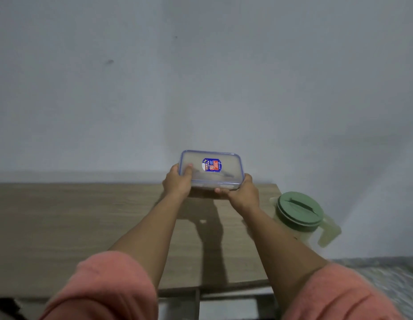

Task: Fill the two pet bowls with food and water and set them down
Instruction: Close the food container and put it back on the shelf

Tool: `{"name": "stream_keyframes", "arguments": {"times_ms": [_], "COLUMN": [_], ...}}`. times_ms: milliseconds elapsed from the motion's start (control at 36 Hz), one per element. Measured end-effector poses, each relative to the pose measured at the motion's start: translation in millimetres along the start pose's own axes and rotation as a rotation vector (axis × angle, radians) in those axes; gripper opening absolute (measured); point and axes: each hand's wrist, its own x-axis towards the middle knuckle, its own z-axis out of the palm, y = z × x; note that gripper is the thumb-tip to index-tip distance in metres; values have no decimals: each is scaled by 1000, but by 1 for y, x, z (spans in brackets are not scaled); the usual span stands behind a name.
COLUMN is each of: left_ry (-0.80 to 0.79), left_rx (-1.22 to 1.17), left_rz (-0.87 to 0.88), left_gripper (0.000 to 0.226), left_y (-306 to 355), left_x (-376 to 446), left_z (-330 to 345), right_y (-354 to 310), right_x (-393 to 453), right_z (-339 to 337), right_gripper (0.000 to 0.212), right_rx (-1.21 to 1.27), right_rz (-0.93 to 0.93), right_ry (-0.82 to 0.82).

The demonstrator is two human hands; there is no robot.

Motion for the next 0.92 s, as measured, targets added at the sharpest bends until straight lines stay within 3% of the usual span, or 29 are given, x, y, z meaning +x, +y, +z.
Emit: {"name": "stream_keyframes", "arguments": {"times_ms": [250,556,917], "left_ry": [-45,-36,11], "left_rx": [-22,-36,-20], "left_rz": [72,94,-28], "left_gripper": [44,42,44], "left_y": [12,15,-22], "left_x": [-84,-160,-251], "left_z": [-52,-85,-52], "right_y": [-20,-27,40], "right_x": [-96,-172,-228], "right_z": [-22,-50,-91], "right_gripper": [68,69,74], "right_rx": [35,3,39], "right_rz": [-24,-59,-55], "right_ry": [111,101,-2]}}
